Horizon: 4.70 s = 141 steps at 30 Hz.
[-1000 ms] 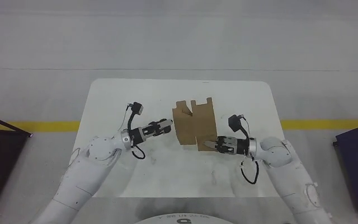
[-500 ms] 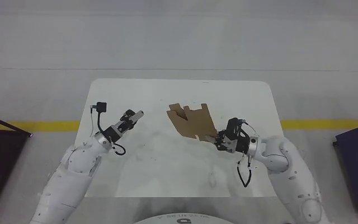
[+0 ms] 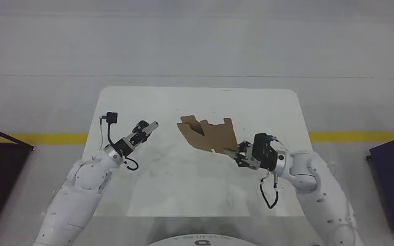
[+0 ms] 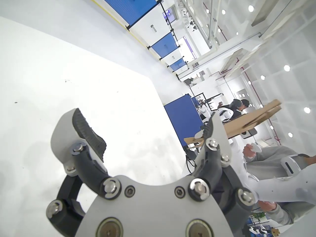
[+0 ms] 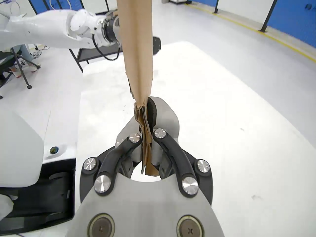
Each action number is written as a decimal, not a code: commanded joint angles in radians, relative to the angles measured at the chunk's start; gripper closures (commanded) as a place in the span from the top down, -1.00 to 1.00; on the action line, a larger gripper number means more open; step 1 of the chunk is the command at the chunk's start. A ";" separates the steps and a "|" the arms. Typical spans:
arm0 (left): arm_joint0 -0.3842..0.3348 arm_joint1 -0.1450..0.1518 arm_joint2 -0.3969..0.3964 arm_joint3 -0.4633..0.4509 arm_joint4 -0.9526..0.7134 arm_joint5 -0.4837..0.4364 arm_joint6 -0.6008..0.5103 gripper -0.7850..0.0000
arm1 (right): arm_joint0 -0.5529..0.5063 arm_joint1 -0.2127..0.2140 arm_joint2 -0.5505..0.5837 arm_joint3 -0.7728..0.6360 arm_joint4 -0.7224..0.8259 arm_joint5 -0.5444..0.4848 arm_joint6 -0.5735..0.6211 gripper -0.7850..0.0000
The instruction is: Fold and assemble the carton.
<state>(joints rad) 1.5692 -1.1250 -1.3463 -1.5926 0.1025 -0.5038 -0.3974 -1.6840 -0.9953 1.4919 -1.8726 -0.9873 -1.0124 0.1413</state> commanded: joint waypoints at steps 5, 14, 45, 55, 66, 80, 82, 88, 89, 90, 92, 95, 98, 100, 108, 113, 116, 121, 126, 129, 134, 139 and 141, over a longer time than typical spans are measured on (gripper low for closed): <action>0.000 0.000 0.000 0.000 0.000 0.000 0.000 1.00 | -0.050 0.039 0.003 -0.025 -0.291 0.000 -0.352 -1.00; 0.000 0.000 0.000 0.000 0.000 0.000 0.000 1.00 | -0.084 0.089 0.026 -0.010 -0.641 0.000 -0.690 -1.00; 0.009 0.005 0.012 -0.135 0.117 -0.028 -0.030 1.00 | -0.059 0.068 -0.041 0.053 -0.139 0.213 -0.184 -1.00; -0.046 -0.002 0.096 -0.173 0.308 -0.030 -0.025 1.00 | 0.020 0.055 -0.138 0.122 -0.045 0.165 -0.155 -1.00; -0.119 -0.018 0.206 -0.154 0.360 -0.021 -0.012 1.00 | 0.162 0.024 -0.290 0.215 -0.026 0.196 -0.116 -1.00; -0.152 -0.025 0.263 -0.141 0.350 -0.004 -0.039 1.00 | 0.220 0.007 -0.370 0.225 -0.040 0.215 -0.058 -1.00; -0.155 -0.026 0.268 -0.138 0.350 -0.005 -0.041 1.00 | 0.223 0.005 -0.379 0.224 -0.043 0.221 -0.051 -1.00; -0.162 -0.026 0.280 -0.125 0.331 -0.013 -0.059 1.00 | 0.226 0.000 -0.395 0.227 -0.035 0.259 -0.030 -1.00; -0.163 -0.026 0.281 -0.123 0.328 -0.013 -0.062 1.00 | 0.226 -0.001 -0.395 0.227 -0.030 0.269 -0.028 -1.00; -0.163 -0.025 0.281 -0.121 0.327 -0.014 -0.062 1.00 | 0.224 -0.002 -0.393 0.230 -0.019 0.280 -0.027 -1.00; -0.161 -0.024 0.275 -0.116 0.326 -0.012 -0.060 1.00 | 0.223 -0.002 -0.389 0.234 0.001 0.291 -0.020 -1.00; -0.149 -0.021 0.259 -0.110 0.328 -0.005 -0.040 1.00 | 0.223 -0.001 -0.380 0.239 0.033 0.292 -0.002 -1.00; -0.135 -0.017 0.238 -0.102 0.339 0.000 -0.022 1.00 | 0.220 0.000 -0.373 0.233 0.044 0.290 0.014 -1.00; -0.126 -0.014 0.224 -0.101 0.359 0.004 -0.011 1.00 | 0.218 0.001 -0.371 0.230 0.050 0.291 0.024 -1.00; -0.096 -0.009 0.207 -0.125 0.394 0.002 0.018 1.00 | 0.210 0.001 -0.368 0.209 0.069 0.319 0.057 -1.00; -0.087 -0.008 0.209 -0.138 0.408 0.001 0.032 1.00 | 0.209 0.000 -0.363 0.205 0.095 0.341 0.076 -1.00; -0.077 -0.006 0.199 -0.142 0.399 -0.006 0.043 1.00 | 0.208 0.000 -0.355 0.205 0.107 0.348 0.087 -1.00; -0.077 -0.003 0.194 -0.151 0.395 -0.023 0.028 1.00 | 0.210 0.000 -0.355 0.198 0.115 0.352 0.107 -1.00; -0.101 -0.008 0.225 -0.153 0.385 -0.026 0.008 1.00 | 0.226 -0.005 -0.380 0.190 0.116 0.364 0.132 -1.00; -0.117 -0.011 0.244 -0.149 0.389 -0.021 0.008 1.00 | 0.240 -0.009 -0.396 0.193 0.115 0.369 0.153 -1.00; -0.132 -0.014 0.260 -0.134 0.397 -0.016 0.011 1.00 | 0.263 -0.014 -0.421 0.195 0.122 0.373 0.190 -1.00; -0.134 -0.014 0.259 -0.113 0.383 -0.013 0.011 1.00 | 0.279 -0.018 -0.436 0.202 0.122 0.373 0.212 -1.00; -0.134 -0.014 0.257 -0.106 0.374 -0.013 0.010 1.00 | 0.283 -0.019 -0.441 0.203 0.119 0.375 0.215 -1.00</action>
<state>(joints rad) 1.4355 -1.1389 -1.0882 -1.7014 0.4798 -0.5166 -0.3865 -1.4023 -1.0139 1.0528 -1.6704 -0.8675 -0.6390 0.3559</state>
